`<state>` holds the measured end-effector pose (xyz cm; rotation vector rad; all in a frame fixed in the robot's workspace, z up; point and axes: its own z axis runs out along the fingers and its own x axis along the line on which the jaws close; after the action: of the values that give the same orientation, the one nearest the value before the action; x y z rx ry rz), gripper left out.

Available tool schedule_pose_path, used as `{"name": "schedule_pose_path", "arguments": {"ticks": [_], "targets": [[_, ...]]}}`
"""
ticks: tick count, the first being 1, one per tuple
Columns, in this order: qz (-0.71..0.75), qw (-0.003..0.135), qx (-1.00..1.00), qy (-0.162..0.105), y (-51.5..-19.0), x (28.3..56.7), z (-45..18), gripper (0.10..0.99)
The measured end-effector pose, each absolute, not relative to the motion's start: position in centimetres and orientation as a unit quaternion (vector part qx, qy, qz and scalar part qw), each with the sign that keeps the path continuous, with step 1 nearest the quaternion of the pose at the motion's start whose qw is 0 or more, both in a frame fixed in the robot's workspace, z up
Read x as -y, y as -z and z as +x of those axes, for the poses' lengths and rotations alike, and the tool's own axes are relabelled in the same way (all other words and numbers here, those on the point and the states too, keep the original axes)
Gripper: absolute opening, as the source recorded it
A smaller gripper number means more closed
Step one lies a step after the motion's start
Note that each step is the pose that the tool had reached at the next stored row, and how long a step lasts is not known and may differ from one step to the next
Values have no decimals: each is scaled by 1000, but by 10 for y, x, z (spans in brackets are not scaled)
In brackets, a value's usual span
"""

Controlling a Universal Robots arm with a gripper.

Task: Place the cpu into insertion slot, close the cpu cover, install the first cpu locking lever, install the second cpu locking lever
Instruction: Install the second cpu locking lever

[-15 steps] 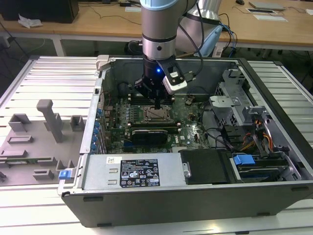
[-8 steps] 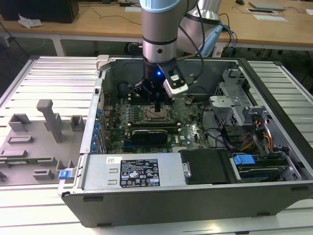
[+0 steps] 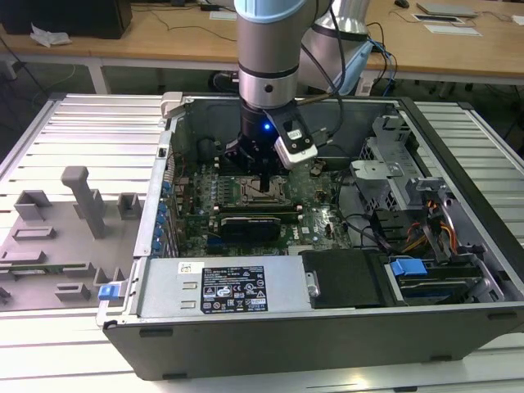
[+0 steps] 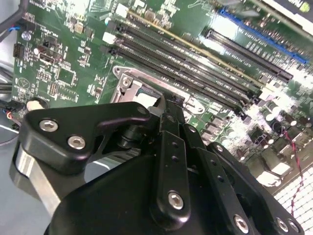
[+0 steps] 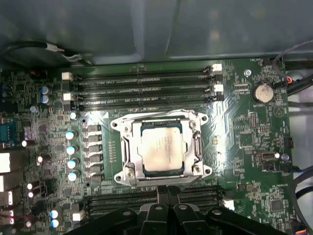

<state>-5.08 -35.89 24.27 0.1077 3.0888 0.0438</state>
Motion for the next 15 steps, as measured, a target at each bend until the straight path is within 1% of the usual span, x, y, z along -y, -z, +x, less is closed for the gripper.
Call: {"name": "schedule_pose_path", "arguments": {"ticks": [7, 15], "targets": [[35, 25, -999, -21, -238, 364, -57, 106], [35, 25, -999, -23, -233, 367, -61, 106]]}}
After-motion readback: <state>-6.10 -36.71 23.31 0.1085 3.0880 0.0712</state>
